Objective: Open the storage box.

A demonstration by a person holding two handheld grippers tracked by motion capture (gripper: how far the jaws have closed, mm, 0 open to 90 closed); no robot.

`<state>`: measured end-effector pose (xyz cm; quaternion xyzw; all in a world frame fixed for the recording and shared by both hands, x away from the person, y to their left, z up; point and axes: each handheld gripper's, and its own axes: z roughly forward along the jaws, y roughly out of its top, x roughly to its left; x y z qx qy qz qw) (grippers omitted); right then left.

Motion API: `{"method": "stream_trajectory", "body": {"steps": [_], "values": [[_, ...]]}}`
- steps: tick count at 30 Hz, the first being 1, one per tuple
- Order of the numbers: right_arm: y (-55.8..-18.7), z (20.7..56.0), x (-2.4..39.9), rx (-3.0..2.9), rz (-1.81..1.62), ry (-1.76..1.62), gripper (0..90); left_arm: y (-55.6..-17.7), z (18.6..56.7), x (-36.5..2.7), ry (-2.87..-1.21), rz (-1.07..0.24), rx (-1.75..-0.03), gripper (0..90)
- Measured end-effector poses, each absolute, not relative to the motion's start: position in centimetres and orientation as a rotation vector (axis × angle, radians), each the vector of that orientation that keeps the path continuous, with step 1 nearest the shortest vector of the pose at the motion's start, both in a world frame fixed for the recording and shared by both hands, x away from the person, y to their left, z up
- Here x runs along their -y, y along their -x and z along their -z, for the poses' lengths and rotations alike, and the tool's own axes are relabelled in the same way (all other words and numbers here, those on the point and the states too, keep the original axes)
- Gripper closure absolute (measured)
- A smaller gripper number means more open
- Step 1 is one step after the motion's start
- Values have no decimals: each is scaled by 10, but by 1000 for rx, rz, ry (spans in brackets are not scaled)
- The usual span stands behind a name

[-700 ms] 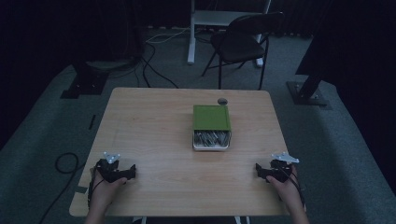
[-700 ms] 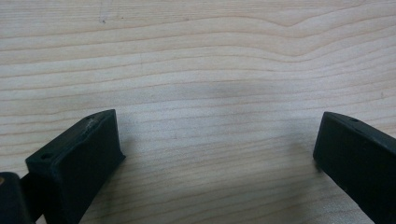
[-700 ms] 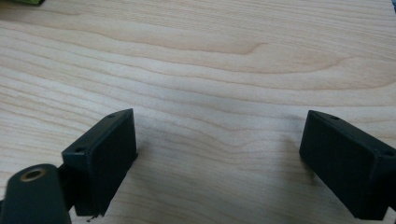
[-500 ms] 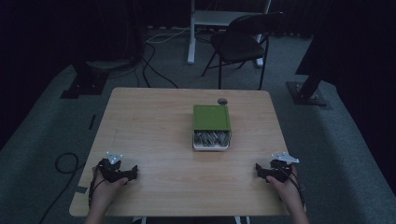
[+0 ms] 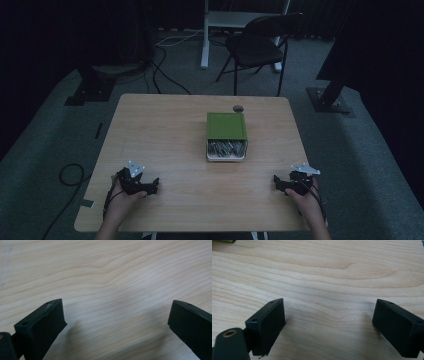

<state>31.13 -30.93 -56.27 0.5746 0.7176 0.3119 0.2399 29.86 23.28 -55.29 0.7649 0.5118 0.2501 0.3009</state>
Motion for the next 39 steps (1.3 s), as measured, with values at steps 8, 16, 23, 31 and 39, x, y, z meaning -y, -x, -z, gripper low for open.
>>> {"method": "stream_trajectory", "body": {"steps": [8,16,23,31,39], "values": [[-311,563,309,-1963,-854,-1574,106,-300,546,-204,-2109,-710,-1239,16],[-311,563,309,-1963,-854,-1574,106,-303,540,-177,-2141,-711,-1137,16],[-311,563,309,-1964,-854,-1573,106,-308,541,-155,-2189,-713,-1059,15],[-311,563,309,-1964,-854,-1573,106,-310,539,-130,-2234,-739,-959,15],[-311,563,309,-1963,-855,-1574,107,-309,537,-109,-2269,-763,-877,15]]}}
